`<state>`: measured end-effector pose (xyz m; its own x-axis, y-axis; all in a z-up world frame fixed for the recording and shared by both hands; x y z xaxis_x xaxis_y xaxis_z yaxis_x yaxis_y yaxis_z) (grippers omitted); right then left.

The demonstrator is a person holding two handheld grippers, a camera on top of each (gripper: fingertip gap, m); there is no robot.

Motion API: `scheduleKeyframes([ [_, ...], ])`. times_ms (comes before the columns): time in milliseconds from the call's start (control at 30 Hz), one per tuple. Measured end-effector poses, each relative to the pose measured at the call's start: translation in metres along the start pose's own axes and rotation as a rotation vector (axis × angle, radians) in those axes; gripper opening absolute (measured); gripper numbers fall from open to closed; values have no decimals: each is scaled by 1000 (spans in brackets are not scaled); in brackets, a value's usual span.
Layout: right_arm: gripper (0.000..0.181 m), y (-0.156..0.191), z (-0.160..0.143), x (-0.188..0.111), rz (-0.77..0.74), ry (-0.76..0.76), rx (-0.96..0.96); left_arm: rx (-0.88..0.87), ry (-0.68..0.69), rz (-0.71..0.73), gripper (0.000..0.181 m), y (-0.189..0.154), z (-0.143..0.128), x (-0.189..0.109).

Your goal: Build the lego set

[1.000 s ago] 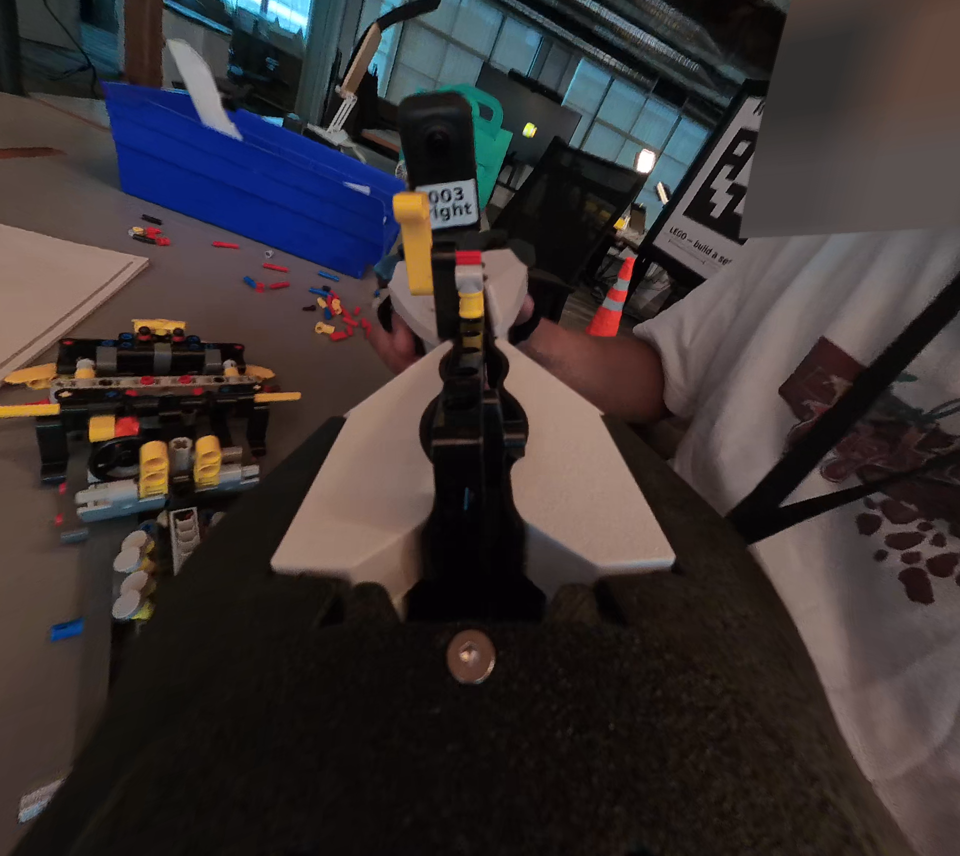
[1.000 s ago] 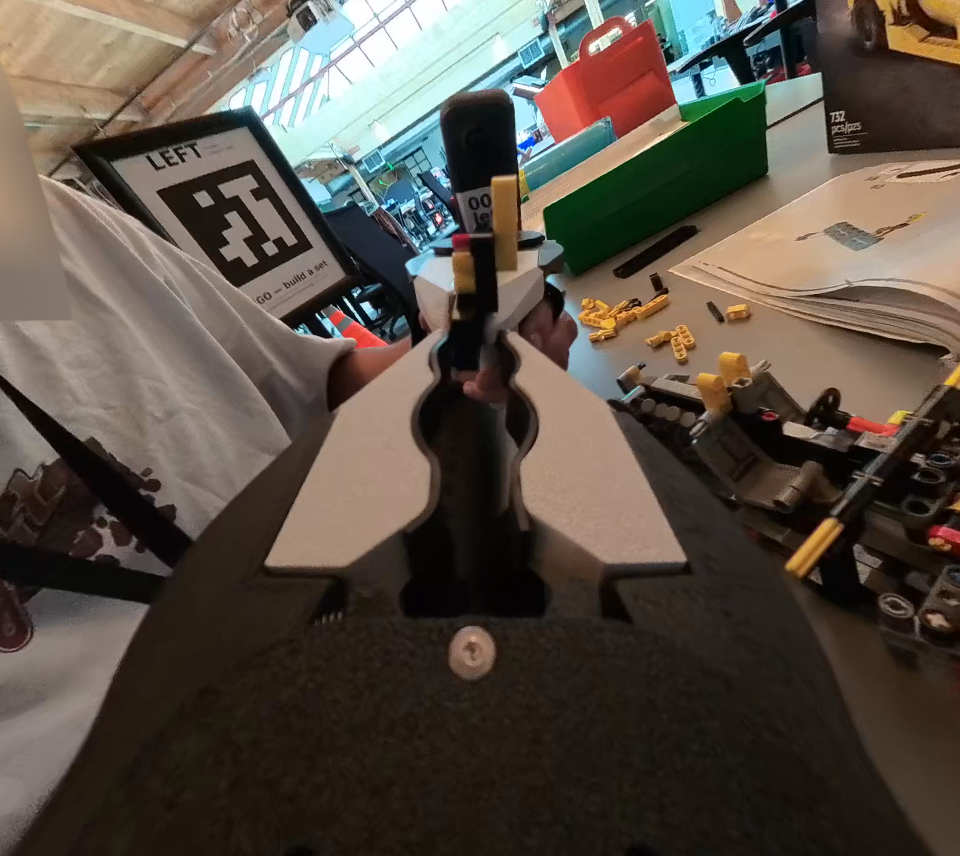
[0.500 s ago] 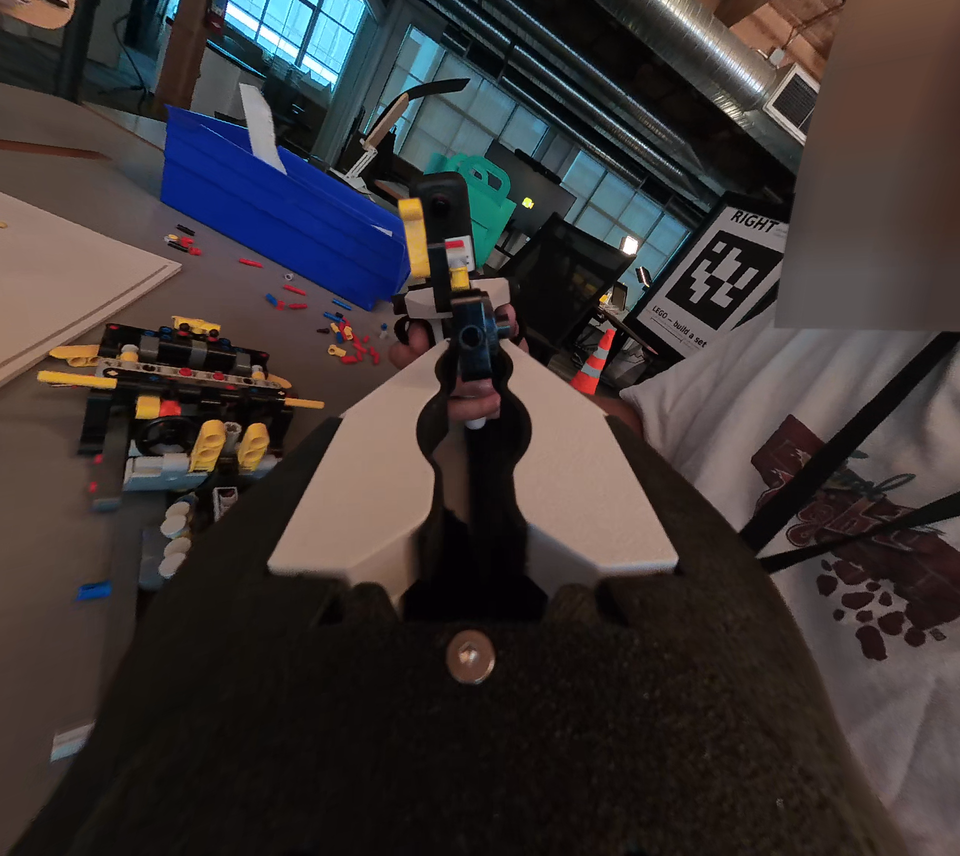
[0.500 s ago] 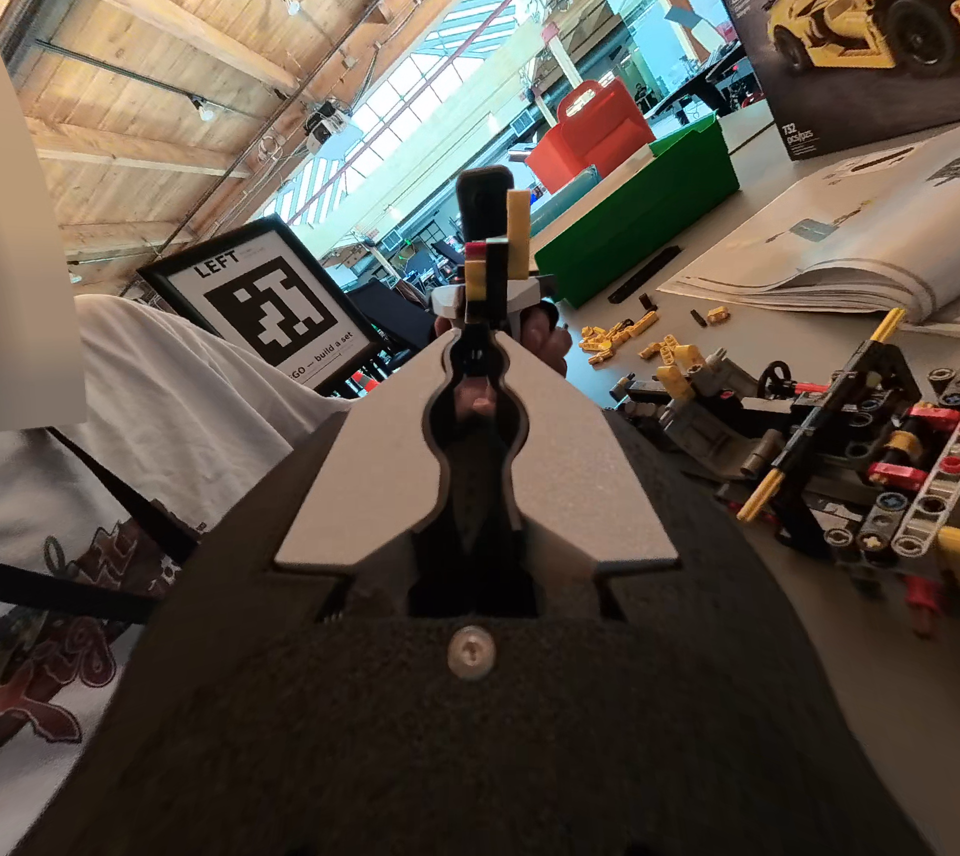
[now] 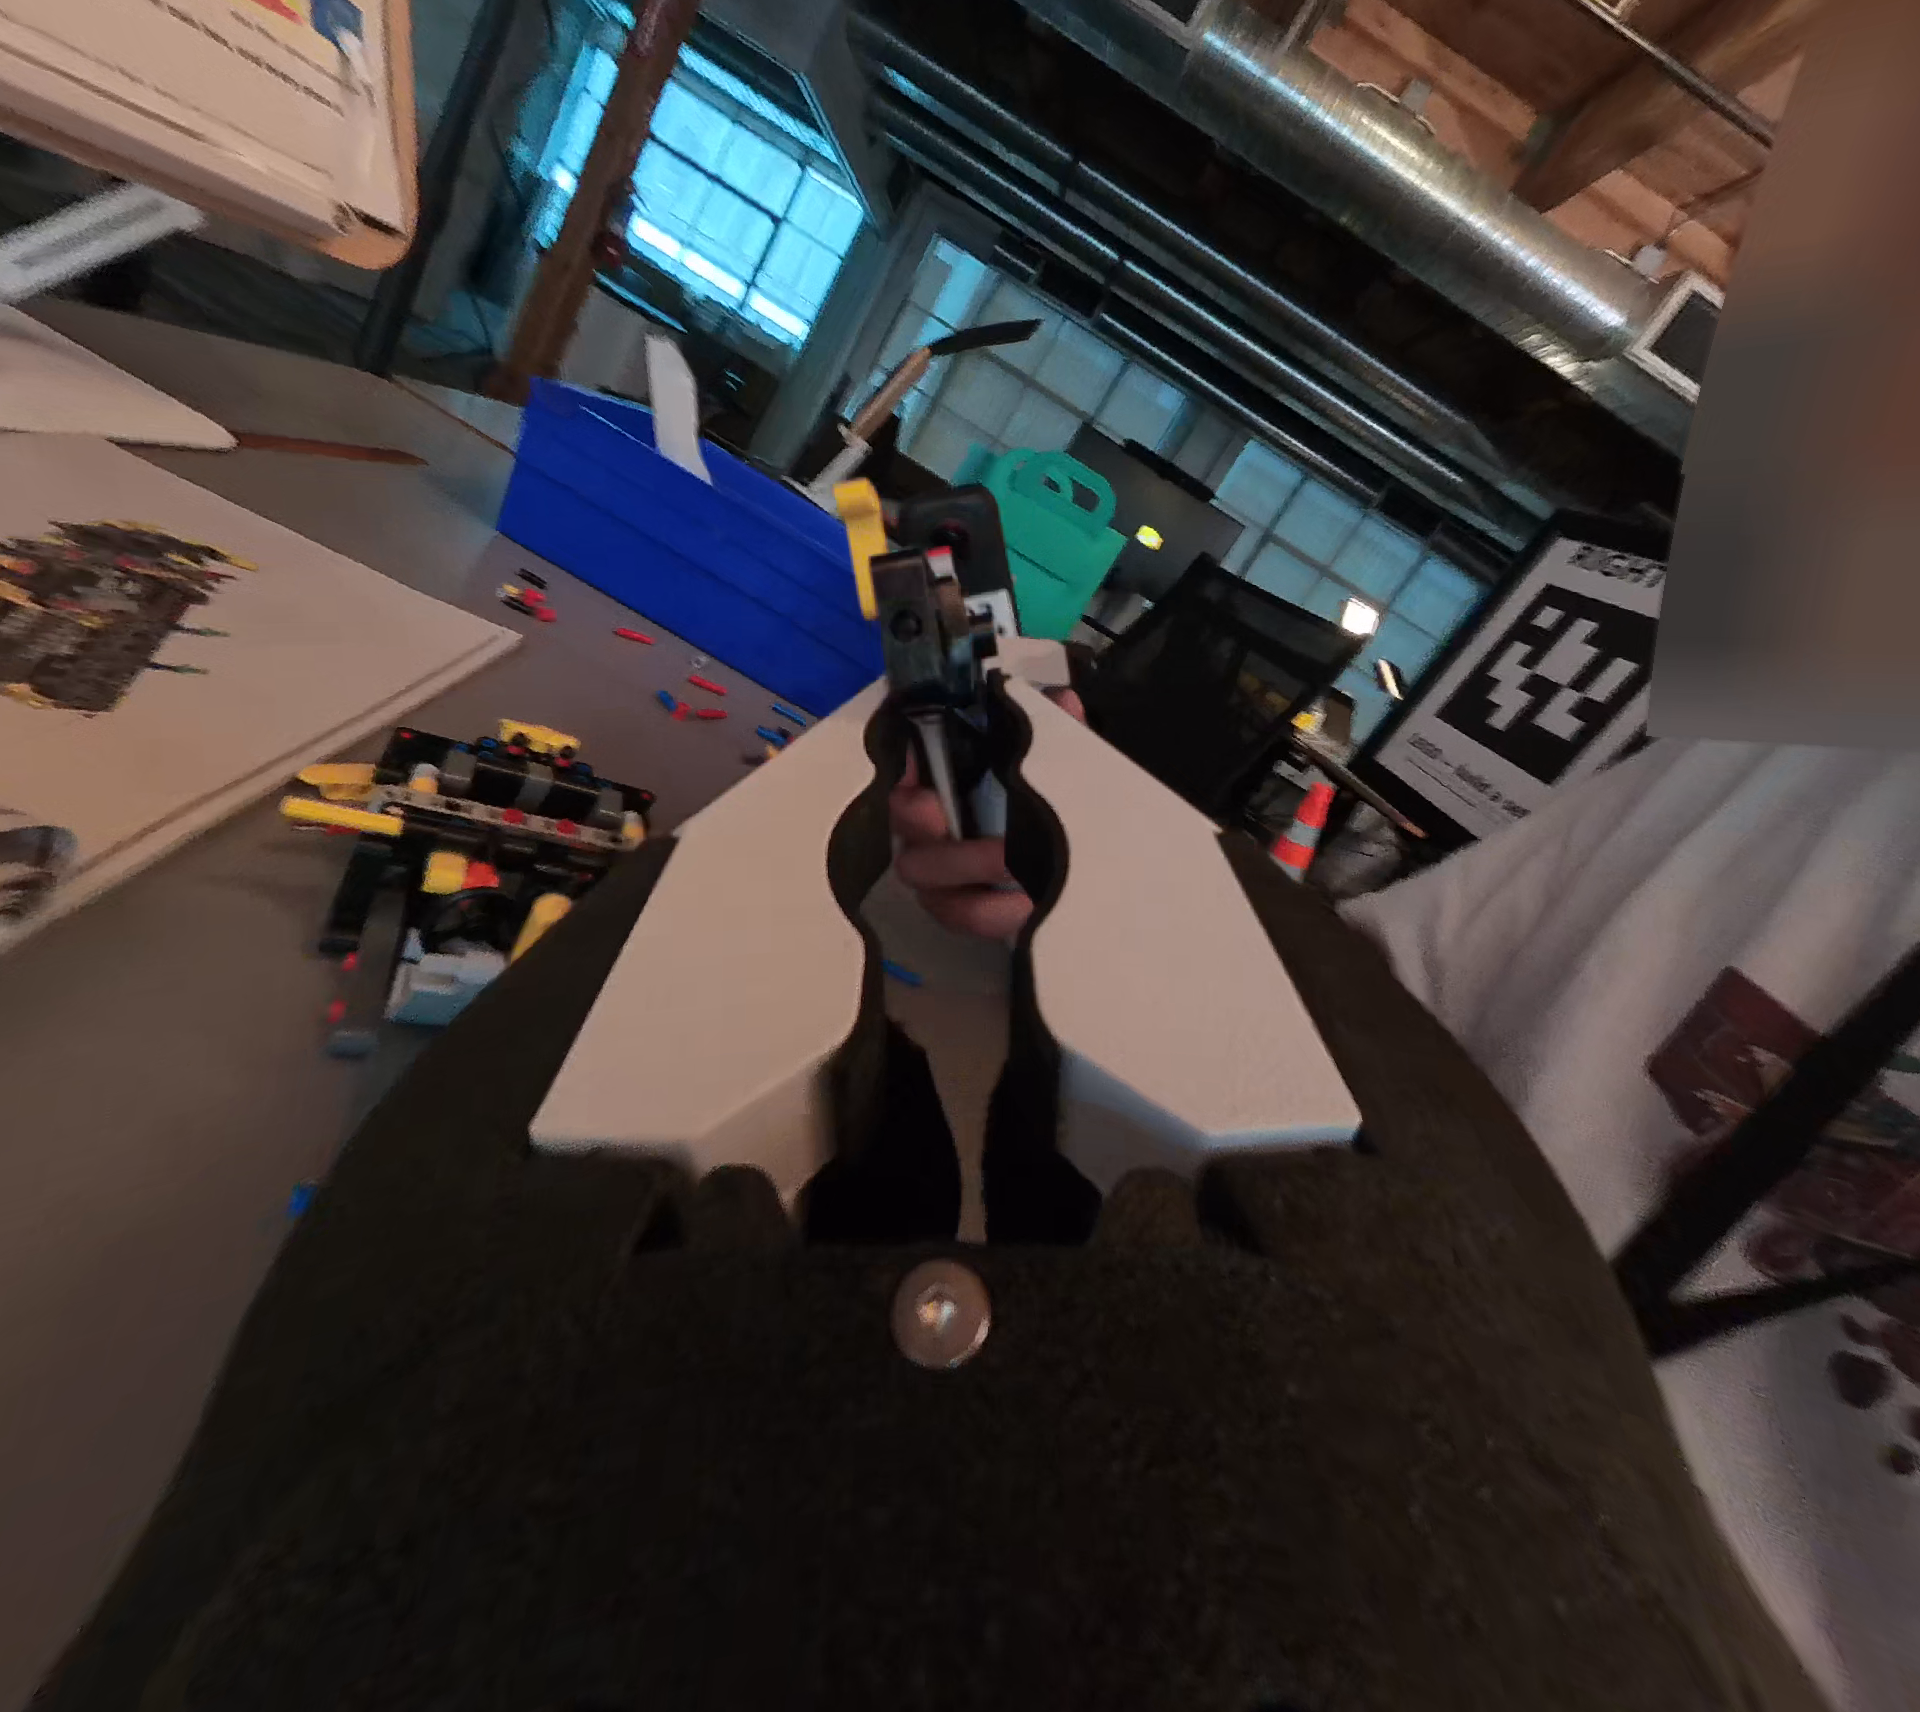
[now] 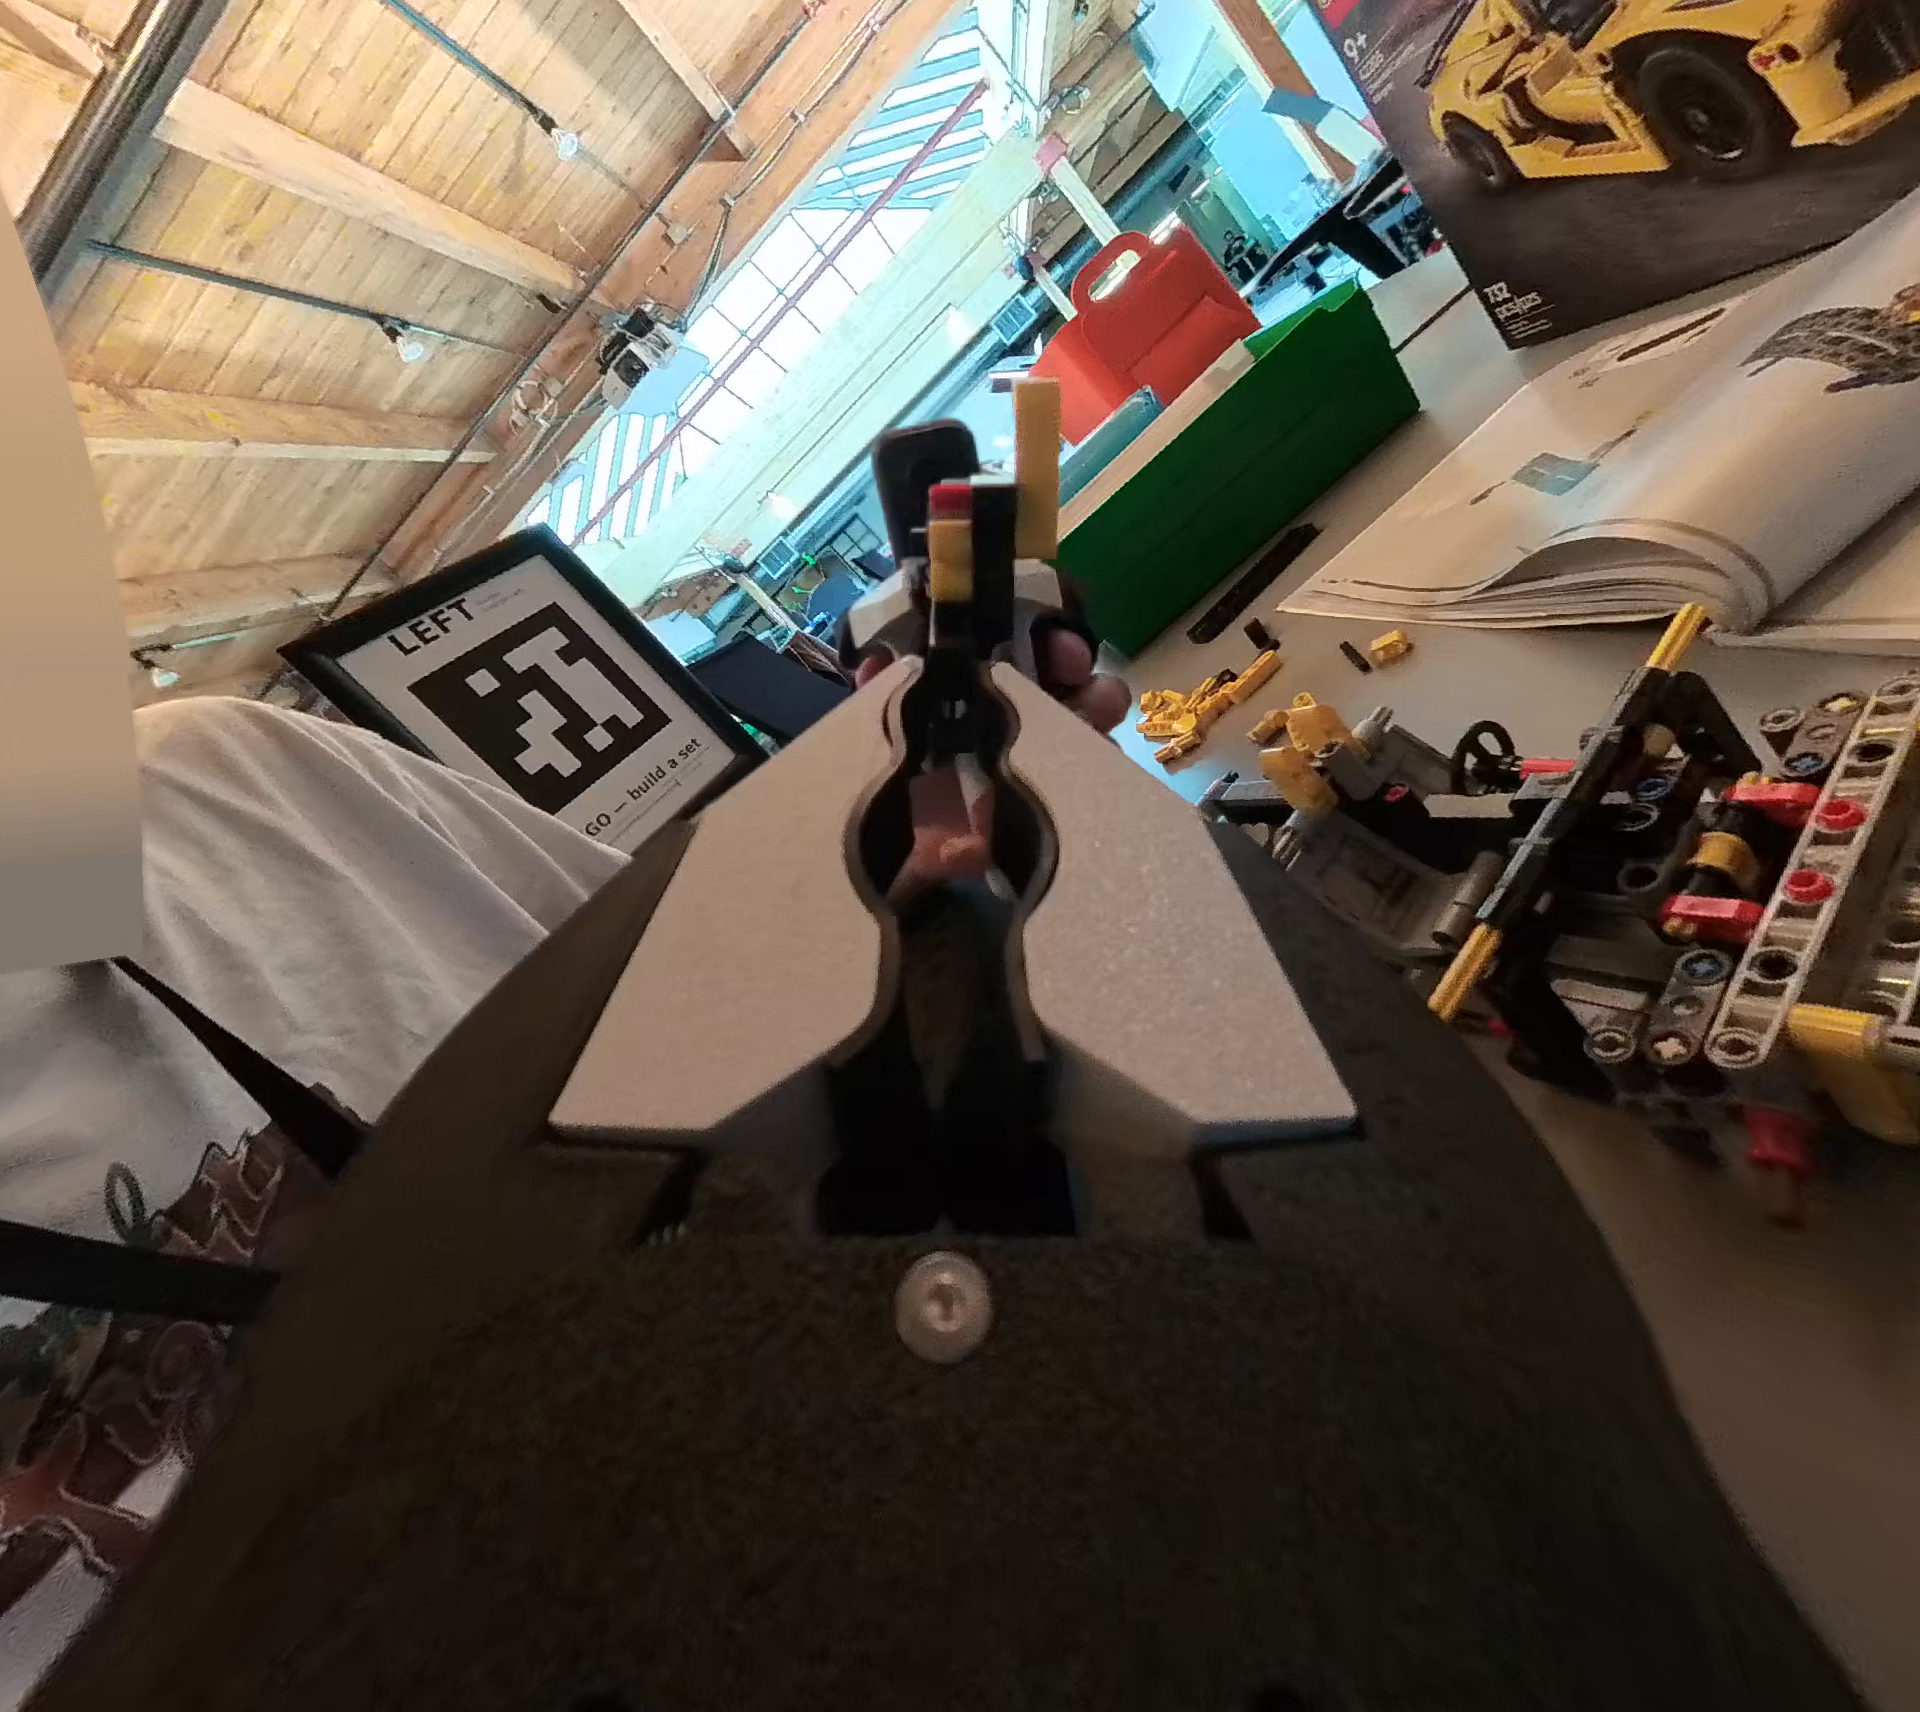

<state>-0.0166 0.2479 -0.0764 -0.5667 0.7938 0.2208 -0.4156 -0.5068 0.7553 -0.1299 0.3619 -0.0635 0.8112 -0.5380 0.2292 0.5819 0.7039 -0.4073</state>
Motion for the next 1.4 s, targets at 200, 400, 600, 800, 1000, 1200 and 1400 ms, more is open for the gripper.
scheduleKeyframes([
  [200, 7, -1, -1, 3, 16, 8, 26, 17, -124, 55, 15, 0, 5, 4],
  [400, 7, -1, -5, 5, 4, 49, 12, -123, 20, -19, 15, 0, -9, 11],
  [600, 7, -5, -8, 1, -23, 73, 33, -154, 66, -20, 15, 5, -10, 3],
  [800, 7, -8, -9, 0, -33, 89, 63, -61, 139, 20, 15, 5, -14, 1],
  [1000, 7, -12, -11, -4, -69, 123, 50, -88, 436, -140, 18, 1, -33, -15],
  [1200, 7, -12, -20, -1, -74, 236, 25, -74, 585, -114, 21, 9, -8, -43],
  [1400, 7, -9, -20, 8, -37, 219, 38, -153, 643, -102, 23, 9, 9, -20],
])
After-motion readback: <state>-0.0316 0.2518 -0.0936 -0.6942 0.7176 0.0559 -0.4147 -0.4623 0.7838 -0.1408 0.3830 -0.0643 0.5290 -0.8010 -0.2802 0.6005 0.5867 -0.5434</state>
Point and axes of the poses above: each gripper's, where its closed fingertips meet, x out along the fingers, z out of its top, y = z × x across the jaws, the point moved 6 cm from there along -x, back along the fingers, and after that the axes turned 7 degrees about x, right-handed, at the moved point
